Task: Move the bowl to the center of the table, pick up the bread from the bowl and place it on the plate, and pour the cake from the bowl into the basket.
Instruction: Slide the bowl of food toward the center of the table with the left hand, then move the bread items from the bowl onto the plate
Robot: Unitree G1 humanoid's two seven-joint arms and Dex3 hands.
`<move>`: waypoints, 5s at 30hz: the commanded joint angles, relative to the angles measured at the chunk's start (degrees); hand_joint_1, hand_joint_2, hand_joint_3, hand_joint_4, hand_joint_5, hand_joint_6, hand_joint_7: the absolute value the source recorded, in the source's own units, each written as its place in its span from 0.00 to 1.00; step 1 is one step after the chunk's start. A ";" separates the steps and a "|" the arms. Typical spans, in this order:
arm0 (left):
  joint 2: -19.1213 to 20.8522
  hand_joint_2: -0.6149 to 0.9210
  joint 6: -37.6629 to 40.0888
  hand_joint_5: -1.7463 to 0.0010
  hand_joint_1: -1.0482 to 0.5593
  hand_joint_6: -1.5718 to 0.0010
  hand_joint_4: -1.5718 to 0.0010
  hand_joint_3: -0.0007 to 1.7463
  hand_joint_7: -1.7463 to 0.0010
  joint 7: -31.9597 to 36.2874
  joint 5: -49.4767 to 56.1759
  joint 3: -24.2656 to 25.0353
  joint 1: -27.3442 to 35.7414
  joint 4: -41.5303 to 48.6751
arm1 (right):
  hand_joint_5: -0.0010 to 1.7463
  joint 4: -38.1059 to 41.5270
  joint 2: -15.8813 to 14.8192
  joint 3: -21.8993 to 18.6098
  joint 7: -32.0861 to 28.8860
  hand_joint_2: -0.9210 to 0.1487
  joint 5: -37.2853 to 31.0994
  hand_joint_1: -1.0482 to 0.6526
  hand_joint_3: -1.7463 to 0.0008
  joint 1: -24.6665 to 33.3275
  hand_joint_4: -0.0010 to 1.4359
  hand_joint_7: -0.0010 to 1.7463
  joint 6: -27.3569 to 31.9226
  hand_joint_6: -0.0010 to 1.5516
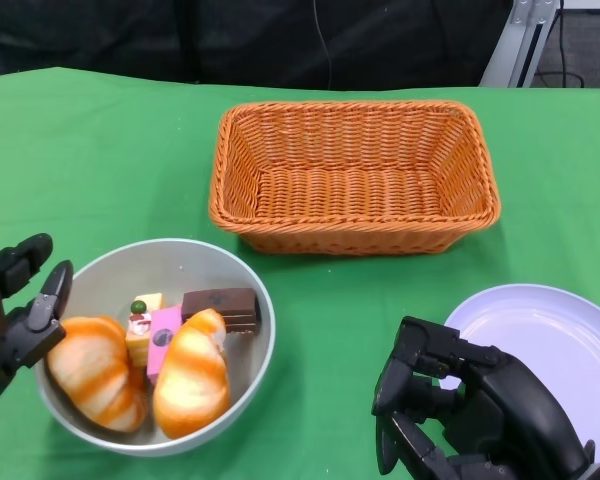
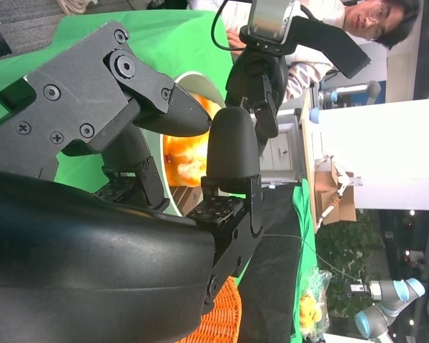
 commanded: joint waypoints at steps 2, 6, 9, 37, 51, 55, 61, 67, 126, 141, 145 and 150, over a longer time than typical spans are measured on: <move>-0.54 1.00 1.99 1.00 0.22 0.88 0.90 0.39 0.99 0.13 -0.87 -0.18 0.99 -2.36 | 1.00 0.59 -0.33 -0.69 0.00 0.42 0.09 0.50 0.32 -0.25 0.48 0.84 -0.77 0.38; -2.26 1.00 3.68 1.00 0.22 0.89 0.90 0.39 1.00 1.37 -1.13 -0.32 1.65 -4.81 | 1.00 0.12 -0.39 -0.63 -0.11 0.41 0.26 0.50 0.32 -0.05 0.48 0.85 -0.29 0.38; -3.13 1.00 4.64 0.99 0.22 0.88 0.89 0.38 1.00 1.93 -1.07 -0.87 2.05 -6.25 | 1.00 0.26 -0.42 -0.62 0.01 0.41 0.27 0.50 0.32 -0.09 0.48 0.85 -0.50 0.38; -7.54 1.00 9.10 1.00 0.22 0.92 0.91 0.38 1.00 3.06 -1.50 -6.46 3.99 -10.94 | 1.00 0.07 -1.02 -0.69 0.64 0.42 0.55 0.50 0.32 -0.14 0.49 0.85 -0.60 0.39; -7.68 1.00 7.68 1.00 0.22 0.92 0.92 0.37 1.00 0.40 -2.73 -8.71 5.85 -11.59 | 1.00 -0.62 -0.95 -0.72 0.61 0.43 0.86 0.50 0.31 0.01 0.49 0.85 -0.25 0.39; -7.62 1.00 7.42 0.99 0.22 0.92 0.91 0.38 1.00 -0.02 -2.48 -9.82 6.55 -12.38 | 1.00 -0.75 -0.95 -0.70 0.49 0.43 0.84 0.51 0.30 0.06 0.49 0.85 -0.05 0.39; -8.63 1.00 7.44 0.99 0.22 0.91 0.90 0.37 1.00 -0.48 -4.16 -9.95 7.26 -12.81 | 1.00 -0.77 -0.94 -0.67 0.52 0.42 0.89 0.51 0.30 -0.01 0.49 0.85 0.01 0.39; -8.94 1.00 5.78 1.00 0.22 0.92 0.91 0.35 1.00 -2.32 -6.29 -10.18 7.91 -11.89 | 1.00 -0.65 -0.96 -0.73 0.62 0.42 1.01 0.51 0.30 0.03 0.49 0.85 -0.02 0.39; -8.73 1.00 -44.56 0.19 0.55 0.46 0.53 0.19 0.48 -22.28 -9.13 -8.62 11.36 -4.94 | 1.00 -2.56 -2.50 -3.77 0.91 0.44 1.60 0.52 0.28 1.27 0.49 0.85 -0.79 0.38; -8.77 1.00 -44.85 0.09 0.56 0.55 0.56 0.25 0.26 -21.69 -8.86 -11.11 11.59 -6.13 | 0.85 -7.53 -9.11 -8.80 3.92 0.37 0.36 0.53 0.46 -3.39 0.47 0.65 -0.43 0.41; -8.50 1.00 -42.63 0.08 0.56 0.55 0.55 0.25 0.26 -21.08 -9.69 -11.01 10.72 -6.72 | 0.71 -8.95 -12.30 -9.61 5.12 0.17 -1.68 0.50 0.72 -4.98 0.46 0.47 -0.49 0.42; -8.41 0.99 -42.17 0.08 0.57 0.55 0.55 0.25 0.26 -21.31 -9.88 -10.90 10.32 -6.52 | 0.57 -8.38 -14.62 -9.66 5.21 0.02 -7.82 0.49 0.93 -6.38 0.48 0.31 -6.84 0.45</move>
